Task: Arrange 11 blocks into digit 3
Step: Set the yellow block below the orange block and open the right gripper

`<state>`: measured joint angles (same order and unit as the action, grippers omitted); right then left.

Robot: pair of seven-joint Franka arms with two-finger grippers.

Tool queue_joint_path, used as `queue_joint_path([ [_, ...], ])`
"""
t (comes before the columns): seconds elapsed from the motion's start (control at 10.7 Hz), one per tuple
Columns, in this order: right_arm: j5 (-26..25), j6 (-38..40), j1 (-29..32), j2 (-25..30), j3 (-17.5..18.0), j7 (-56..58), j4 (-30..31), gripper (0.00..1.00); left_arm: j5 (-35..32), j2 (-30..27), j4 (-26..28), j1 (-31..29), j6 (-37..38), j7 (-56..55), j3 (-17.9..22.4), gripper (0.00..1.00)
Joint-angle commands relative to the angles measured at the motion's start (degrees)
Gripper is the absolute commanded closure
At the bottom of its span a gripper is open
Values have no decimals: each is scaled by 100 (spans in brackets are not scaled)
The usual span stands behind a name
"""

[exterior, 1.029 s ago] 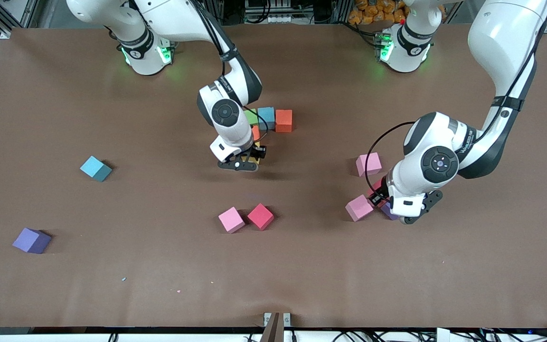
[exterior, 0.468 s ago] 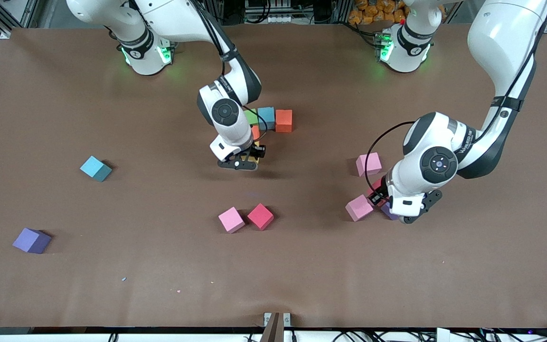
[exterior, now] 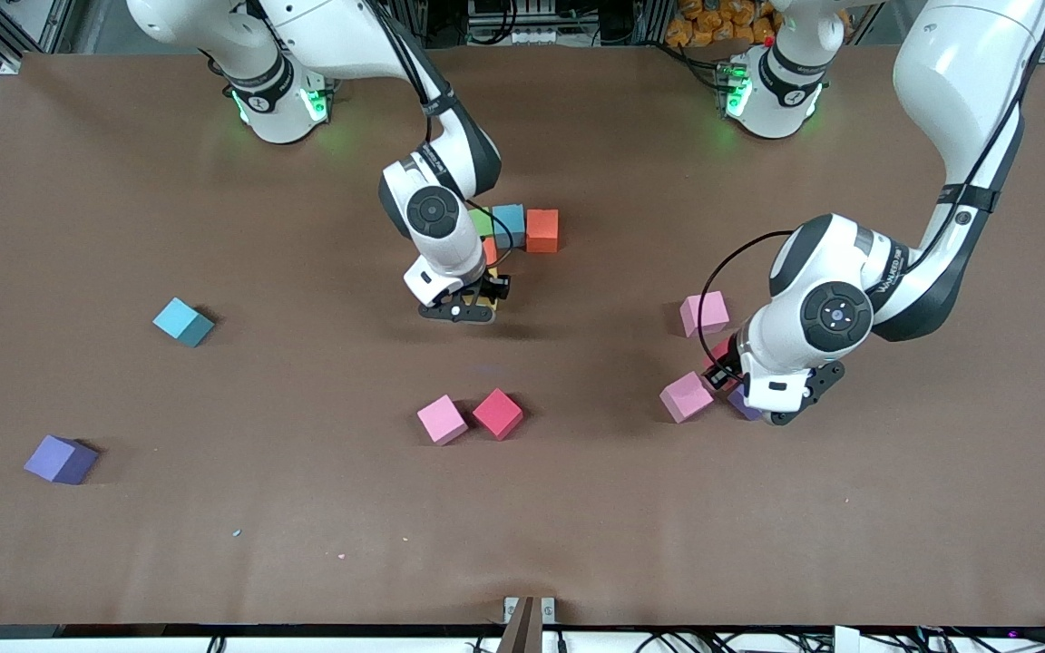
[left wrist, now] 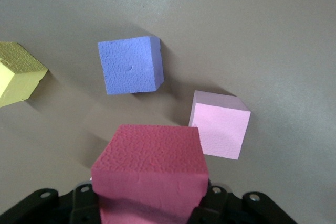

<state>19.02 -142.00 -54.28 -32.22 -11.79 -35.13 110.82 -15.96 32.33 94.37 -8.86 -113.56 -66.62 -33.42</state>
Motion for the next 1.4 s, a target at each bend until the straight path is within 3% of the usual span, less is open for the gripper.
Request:
queue_joint_path([
  [0.0,-21,-100,6,84,46,77,211,58,102,-69,3,-2,89,9,-7,100],
  [0.09,-21,-100,14,84,46,77,211,45,93,-69,-14,-2,89,43,-7,100],
  [0.19,-30,-100,23,84,46,103,203,0,93,-60,-15,7,89,26,-7,100],
  [0.94,-21,14,207,312,54,262,45,0,356,169,-6,357,-140,-754,-25,100],
  [1.31,-12,917,619,803,54,444,-228,0,365,204,91,823,-297,-1816,-25,100],
])
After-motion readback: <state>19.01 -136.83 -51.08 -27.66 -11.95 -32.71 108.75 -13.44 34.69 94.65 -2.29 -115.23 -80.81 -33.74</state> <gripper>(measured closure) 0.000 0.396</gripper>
